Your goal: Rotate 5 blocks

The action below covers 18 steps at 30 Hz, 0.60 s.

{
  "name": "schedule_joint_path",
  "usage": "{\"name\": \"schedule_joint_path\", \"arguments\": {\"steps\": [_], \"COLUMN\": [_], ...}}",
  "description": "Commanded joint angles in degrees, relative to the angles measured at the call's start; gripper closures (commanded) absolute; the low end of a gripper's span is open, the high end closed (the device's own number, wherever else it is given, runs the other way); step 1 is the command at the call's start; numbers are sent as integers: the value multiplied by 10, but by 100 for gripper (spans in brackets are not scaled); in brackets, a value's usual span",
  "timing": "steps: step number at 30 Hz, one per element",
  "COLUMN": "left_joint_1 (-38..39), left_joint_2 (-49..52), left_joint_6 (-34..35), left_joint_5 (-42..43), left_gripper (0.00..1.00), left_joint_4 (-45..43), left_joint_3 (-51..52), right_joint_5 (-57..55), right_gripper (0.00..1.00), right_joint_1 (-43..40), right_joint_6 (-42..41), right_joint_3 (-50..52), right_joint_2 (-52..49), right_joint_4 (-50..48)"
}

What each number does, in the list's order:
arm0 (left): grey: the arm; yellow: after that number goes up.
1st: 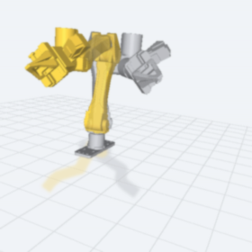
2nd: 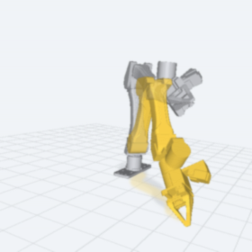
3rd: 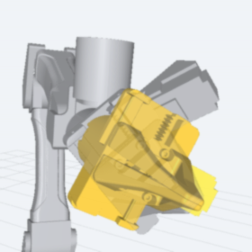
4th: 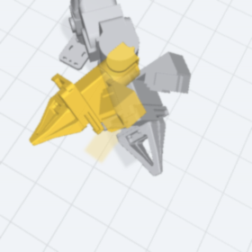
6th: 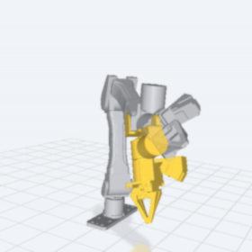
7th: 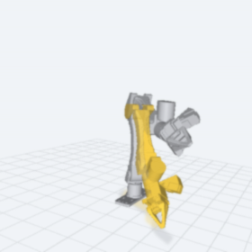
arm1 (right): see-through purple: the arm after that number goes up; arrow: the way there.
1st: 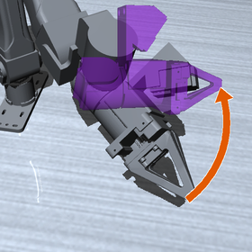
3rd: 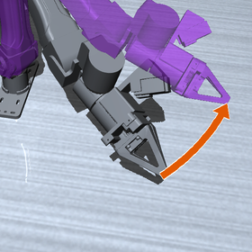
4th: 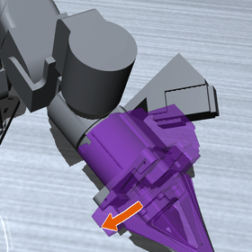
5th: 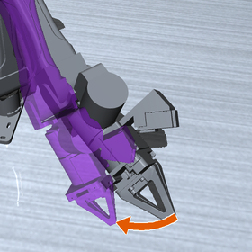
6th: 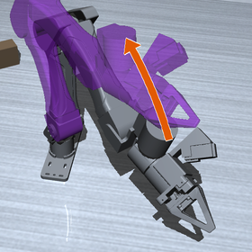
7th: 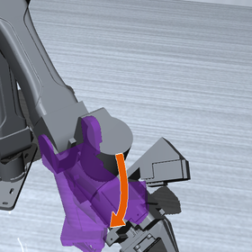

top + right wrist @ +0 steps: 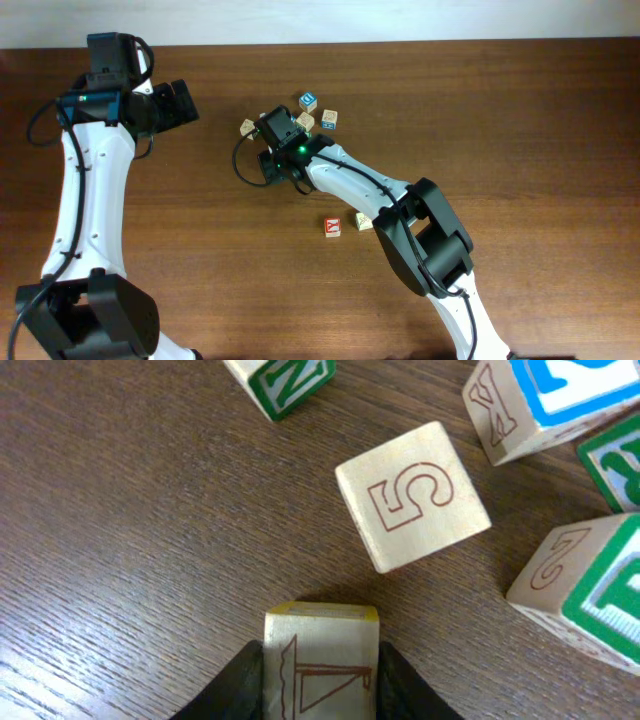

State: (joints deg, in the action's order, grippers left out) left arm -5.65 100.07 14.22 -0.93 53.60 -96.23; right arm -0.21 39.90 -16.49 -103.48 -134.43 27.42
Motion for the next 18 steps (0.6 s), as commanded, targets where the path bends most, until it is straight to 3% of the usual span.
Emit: {"name": "schedule_joint_path", "arguments": {"steps": [1,4,9,16,18], "left_joint_1": [-2,-2,-2,-2,-2], "left_joint_2": [0,0,0,0,0], "left_joint_6": [5,5,5,5,5], "left_joint_5": [-4,-4,-4,-4,-4], "left_gripper": [1,1,1,1,1], "left_joint_4": [1,1,1,1,1], "left_joint_3": [-8,-8,-8,-8,-8], "right_joint_5": [-4,50,93,95,104], "right_gripper": [70,70,72,71,62], "right_joint_1": [-1,-1,-1,0,0], "right_joint_6": [-27,-108,-156,-170,-170], "right_joint_3": [-26,-49,-48,-30,-30], "right_joint_2": [2,10,10,9,9], "right_joint_4": [59,176,351,436,446]}}
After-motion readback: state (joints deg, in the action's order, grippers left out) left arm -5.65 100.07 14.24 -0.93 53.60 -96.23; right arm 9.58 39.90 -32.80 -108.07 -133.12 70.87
